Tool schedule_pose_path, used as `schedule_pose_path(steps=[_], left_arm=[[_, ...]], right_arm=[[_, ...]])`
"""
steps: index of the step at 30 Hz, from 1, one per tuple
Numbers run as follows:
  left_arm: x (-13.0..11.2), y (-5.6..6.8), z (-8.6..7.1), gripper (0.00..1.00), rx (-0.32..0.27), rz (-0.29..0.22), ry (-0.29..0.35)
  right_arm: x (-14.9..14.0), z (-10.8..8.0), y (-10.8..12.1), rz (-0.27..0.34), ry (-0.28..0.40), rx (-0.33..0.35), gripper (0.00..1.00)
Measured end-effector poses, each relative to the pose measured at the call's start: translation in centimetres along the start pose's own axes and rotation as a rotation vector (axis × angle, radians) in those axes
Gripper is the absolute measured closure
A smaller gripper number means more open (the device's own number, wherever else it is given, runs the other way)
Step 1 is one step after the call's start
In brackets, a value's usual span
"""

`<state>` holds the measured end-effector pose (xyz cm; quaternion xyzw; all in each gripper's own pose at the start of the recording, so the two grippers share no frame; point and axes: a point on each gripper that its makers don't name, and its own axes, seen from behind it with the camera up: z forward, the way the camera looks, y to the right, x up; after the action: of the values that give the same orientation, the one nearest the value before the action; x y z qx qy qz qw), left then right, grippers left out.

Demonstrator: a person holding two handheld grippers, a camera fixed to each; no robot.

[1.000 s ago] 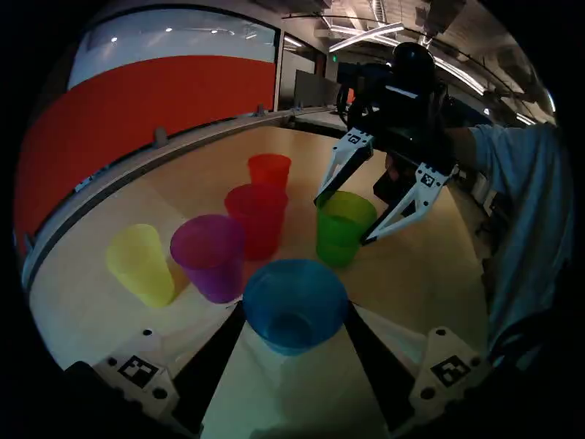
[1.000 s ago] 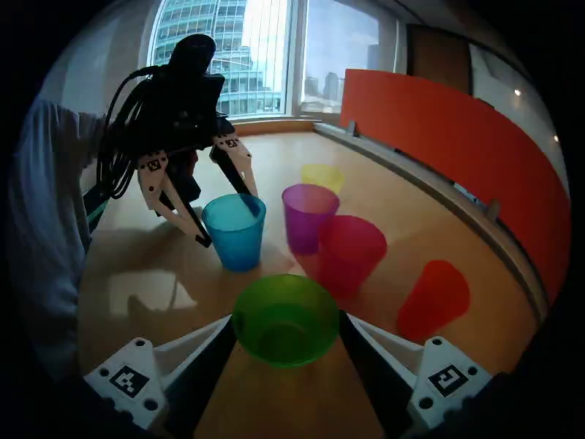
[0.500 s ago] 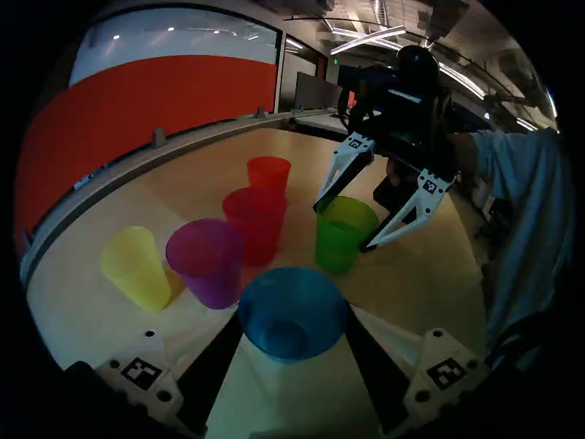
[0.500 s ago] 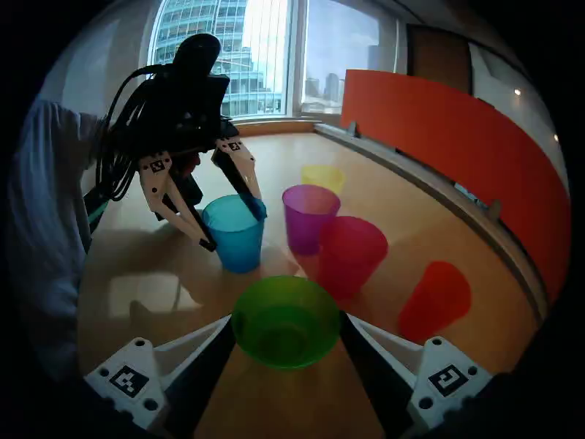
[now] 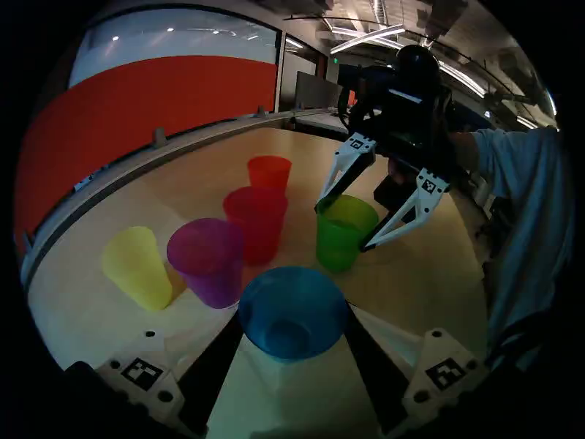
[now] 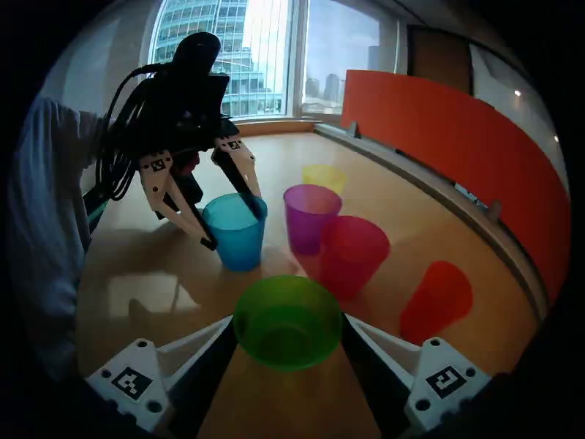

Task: Pour water

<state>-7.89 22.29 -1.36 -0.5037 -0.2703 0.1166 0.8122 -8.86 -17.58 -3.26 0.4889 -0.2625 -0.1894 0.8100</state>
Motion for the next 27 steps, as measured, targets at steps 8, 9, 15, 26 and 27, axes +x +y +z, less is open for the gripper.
schedule_pose_path(steps=[8, 9, 15, 26, 27], left_arm=[[0.1, 0.0, -0.2, 0.11, 0.005, 0.003, 0.003], [0.1, 0.0, -0.3, 0.11, 0.006, 0.003, 0.006], [0.9, -0.1, -1.2, 0.11, 0.016, -0.006, 0.033], [3.8, -0.2, -3.8, 0.11, 0.066, 0.013, 0.108], [4.0, -0.3, -4.0, 0.11, 0.071, 0.014, 0.115]], right_arm=[[0.1, 0.0, 0.1, 0.012, 0.017, -0.012, 0.08], [0.1, -0.1, 0.1, 0.013, 0.019, -0.015, 0.08], [0.7, -0.5, 0.2, 0.018, 0.037, -0.034, 0.08], [3.7, -2.4, 0.7, 0.038, 0.114, -0.084, 0.08], [4.1, -2.6, 0.7, 0.038, 0.123, -0.089, 0.08]])
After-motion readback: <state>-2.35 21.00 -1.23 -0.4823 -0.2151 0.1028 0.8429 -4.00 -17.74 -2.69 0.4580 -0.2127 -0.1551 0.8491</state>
